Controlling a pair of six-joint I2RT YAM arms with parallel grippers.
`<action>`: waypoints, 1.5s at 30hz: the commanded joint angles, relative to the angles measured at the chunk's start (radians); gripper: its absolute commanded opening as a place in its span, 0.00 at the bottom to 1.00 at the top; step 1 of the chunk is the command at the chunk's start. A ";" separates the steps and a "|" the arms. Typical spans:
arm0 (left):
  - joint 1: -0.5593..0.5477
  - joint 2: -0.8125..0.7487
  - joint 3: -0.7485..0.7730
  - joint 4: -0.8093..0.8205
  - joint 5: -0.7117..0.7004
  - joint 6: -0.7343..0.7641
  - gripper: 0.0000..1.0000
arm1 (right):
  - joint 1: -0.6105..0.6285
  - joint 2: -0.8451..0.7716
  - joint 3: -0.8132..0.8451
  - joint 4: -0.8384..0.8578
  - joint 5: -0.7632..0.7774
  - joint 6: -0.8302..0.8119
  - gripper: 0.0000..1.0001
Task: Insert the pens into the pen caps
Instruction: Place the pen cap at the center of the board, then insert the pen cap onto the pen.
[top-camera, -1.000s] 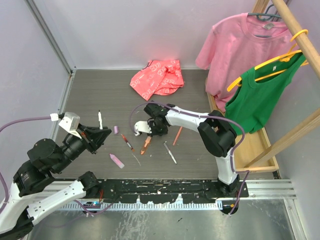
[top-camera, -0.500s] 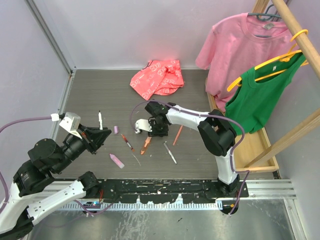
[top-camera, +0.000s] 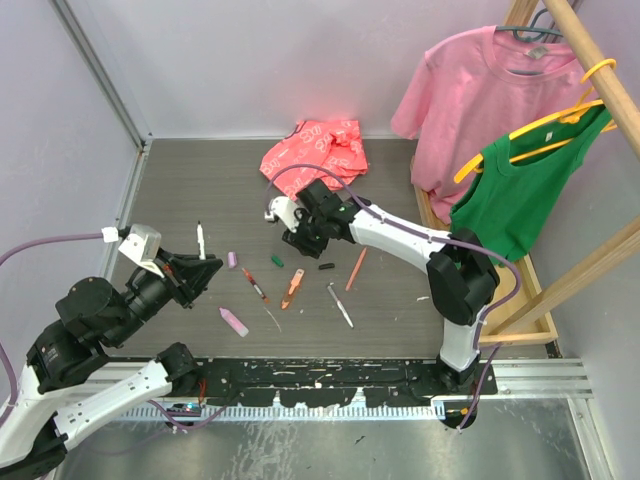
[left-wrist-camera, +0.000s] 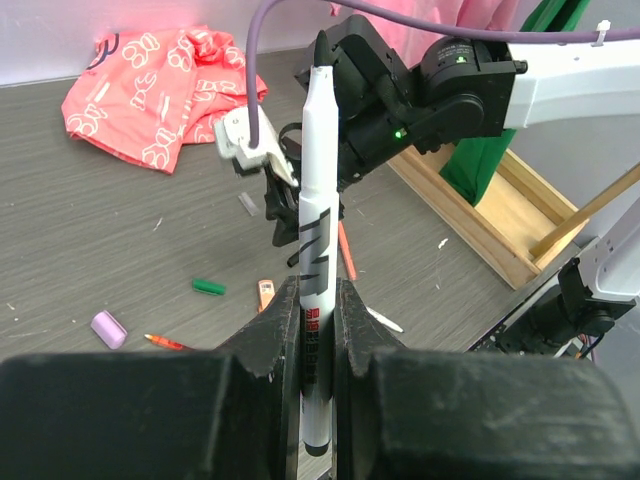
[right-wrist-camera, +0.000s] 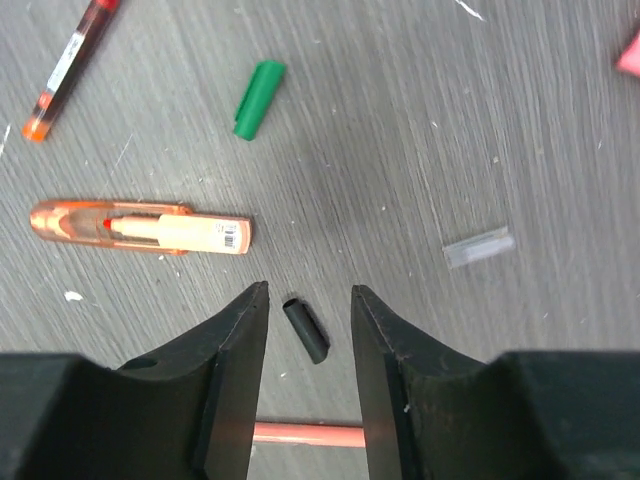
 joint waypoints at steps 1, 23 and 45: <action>0.002 -0.003 0.031 0.026 -0.008 0.022 0.00 | -0.019 -0.017 0.005 0.076 0.109 0.412 0.45; 0.001 0.022 0.004 0.070 0.013 0.006 0.00 | 0.040 0.062 0.096 -0.360 0.701 1.950 0.50; 0.002 0.027 0.008 0.053 0.015 0.010 0.00 | 0.044 0.140 0.083 -0.424 0.717 2.124 0.49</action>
